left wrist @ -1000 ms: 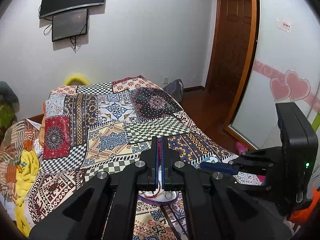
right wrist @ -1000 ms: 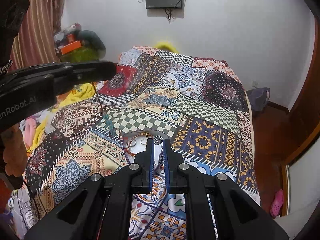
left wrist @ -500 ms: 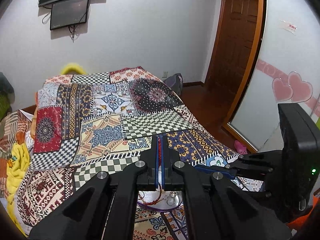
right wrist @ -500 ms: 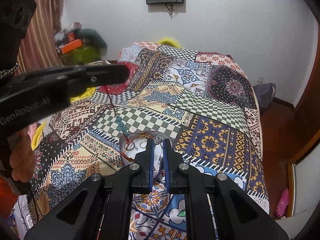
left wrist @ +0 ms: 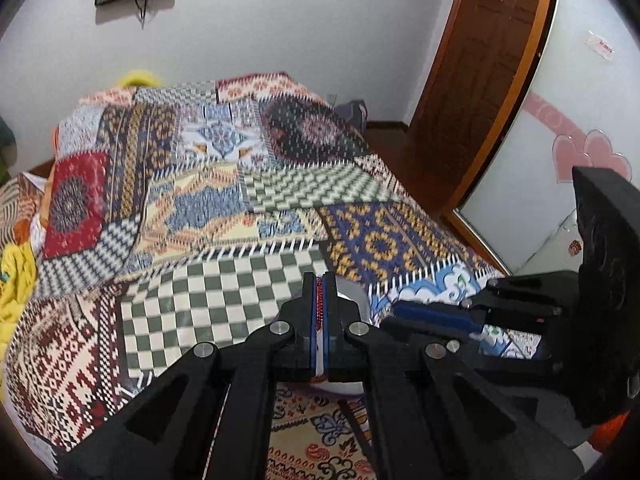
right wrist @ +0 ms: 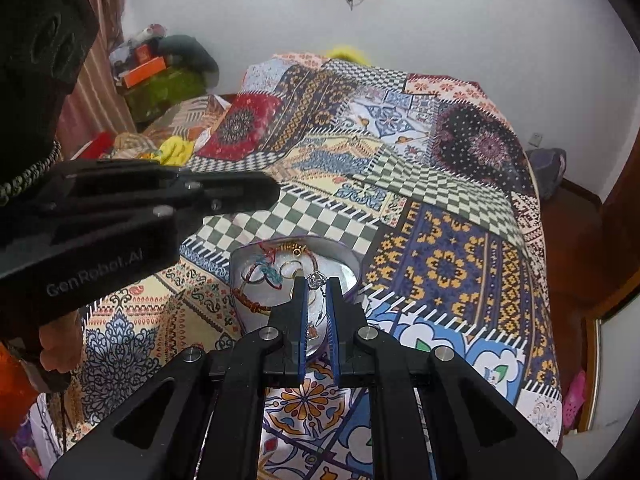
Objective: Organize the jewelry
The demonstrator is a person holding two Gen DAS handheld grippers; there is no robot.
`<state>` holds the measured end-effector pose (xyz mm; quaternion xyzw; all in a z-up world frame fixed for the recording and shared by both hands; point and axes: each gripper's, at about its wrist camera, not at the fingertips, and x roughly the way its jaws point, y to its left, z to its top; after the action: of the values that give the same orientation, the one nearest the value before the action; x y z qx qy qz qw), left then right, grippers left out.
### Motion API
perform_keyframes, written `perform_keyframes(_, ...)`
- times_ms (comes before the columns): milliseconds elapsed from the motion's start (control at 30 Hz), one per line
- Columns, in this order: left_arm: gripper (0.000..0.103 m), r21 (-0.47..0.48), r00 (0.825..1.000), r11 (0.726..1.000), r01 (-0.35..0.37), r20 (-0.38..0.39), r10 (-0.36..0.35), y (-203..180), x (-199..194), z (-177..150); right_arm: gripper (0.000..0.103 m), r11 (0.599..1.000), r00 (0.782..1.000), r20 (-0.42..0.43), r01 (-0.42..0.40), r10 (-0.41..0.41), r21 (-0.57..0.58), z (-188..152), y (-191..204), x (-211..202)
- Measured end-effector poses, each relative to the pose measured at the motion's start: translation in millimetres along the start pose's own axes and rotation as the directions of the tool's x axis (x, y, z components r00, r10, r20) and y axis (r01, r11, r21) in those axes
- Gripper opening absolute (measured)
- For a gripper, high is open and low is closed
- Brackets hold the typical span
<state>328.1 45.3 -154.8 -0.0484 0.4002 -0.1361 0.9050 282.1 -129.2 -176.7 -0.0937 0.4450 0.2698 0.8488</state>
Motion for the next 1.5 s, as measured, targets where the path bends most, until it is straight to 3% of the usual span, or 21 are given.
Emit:
perform_keyframes(533,0.001,0.039,0.997,0.999,-0.015,-0.071,0.018,1,8,-19,0.008,1.000,0.997,-0.082,-0.013,0.012,-0.017,-6,4,27)
perform_keyframes(800,0.015,0.026,0.997,0.998,-0.056,-0.046,0.057,4,-9,-21,0.008,1.000,0.995,-0.098,-0.005,0.004,-0.010,-6,4,26)
perform_keyframes(900,0.018,0.025,0.997,0.997,-0.075,-0.026,0.076,4,-20,-21,0.013,1.000,0.994,-0.105,0.001,-0.002,-0.011,-6,6,21)
perform_keyframes(967,0.018,0.024,0.996,0.996,-0.084,-0.016,0.084,3,-26,-21,0.018,1.000,0.996,-0.088,0.016,-0.018,-0.018,-6,8,14)
perform_keyframes(1267,0.018,0.031,0.988,0.992,-0.126,0.094,0.123,-18,-88,-20,0.018,0.998,0.998,0.020,0.064,-0.064,-0.019,-1,20,-44)
perform_keyframes(1500,0.018,0.028,0.960,0.987,-0.155,0.242,0.144,-51,-163,-19,0.018,0.992,0.973,0.194,0.125,-0.122,-0.001,0,37,-124)
